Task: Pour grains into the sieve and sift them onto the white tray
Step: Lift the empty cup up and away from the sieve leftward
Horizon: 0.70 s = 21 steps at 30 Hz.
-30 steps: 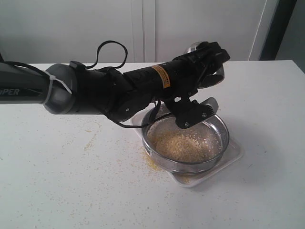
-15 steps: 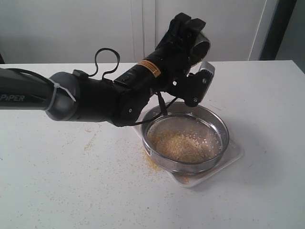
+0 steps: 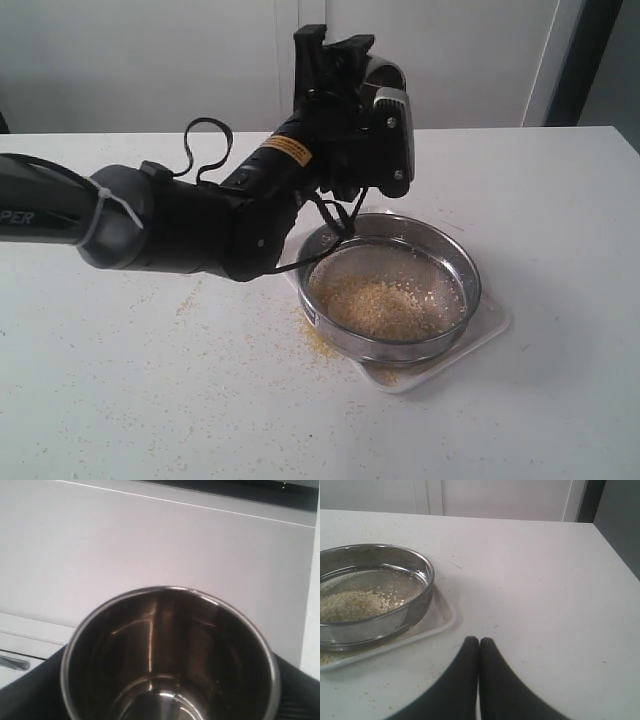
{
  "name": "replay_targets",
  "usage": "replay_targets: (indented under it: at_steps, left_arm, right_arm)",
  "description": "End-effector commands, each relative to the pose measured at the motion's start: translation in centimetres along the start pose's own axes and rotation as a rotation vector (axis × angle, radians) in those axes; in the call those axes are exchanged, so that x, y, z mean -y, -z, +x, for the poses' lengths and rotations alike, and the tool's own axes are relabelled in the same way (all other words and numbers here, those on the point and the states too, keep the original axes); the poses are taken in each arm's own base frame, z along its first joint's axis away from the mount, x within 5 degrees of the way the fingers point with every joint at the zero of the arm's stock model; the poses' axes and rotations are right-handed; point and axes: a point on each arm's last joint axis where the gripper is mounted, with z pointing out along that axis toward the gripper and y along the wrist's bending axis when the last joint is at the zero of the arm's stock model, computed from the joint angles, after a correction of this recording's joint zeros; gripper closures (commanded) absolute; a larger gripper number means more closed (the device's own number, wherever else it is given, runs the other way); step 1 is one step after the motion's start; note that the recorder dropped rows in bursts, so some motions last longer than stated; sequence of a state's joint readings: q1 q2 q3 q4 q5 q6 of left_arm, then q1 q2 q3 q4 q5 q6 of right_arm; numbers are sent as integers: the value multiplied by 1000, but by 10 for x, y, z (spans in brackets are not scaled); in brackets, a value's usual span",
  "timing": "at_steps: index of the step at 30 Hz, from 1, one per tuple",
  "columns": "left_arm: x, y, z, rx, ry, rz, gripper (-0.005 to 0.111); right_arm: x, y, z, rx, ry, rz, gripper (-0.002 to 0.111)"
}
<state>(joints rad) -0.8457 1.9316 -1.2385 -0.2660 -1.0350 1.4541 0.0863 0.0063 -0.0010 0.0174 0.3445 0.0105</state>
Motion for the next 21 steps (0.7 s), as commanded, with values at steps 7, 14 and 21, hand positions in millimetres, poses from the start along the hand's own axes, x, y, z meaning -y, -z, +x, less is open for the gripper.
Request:
replay_targets:
  at_steps: [7, 14, 21]
  left_arm:
    - [-39, 42, 10, -35, 144, -55, 107]
    - [-54, 52, 47, -143, 246, -47, 107]
    - [-75, 66, 93, -287, 439, -119, 107]
  right_arm:
    - [0, 0, 0, 8, -4, 7, 108]
    - [0, 0, 0, 8, -4, 7, 108]
    - [0, 0, 0, 8, -4, 7, 108]
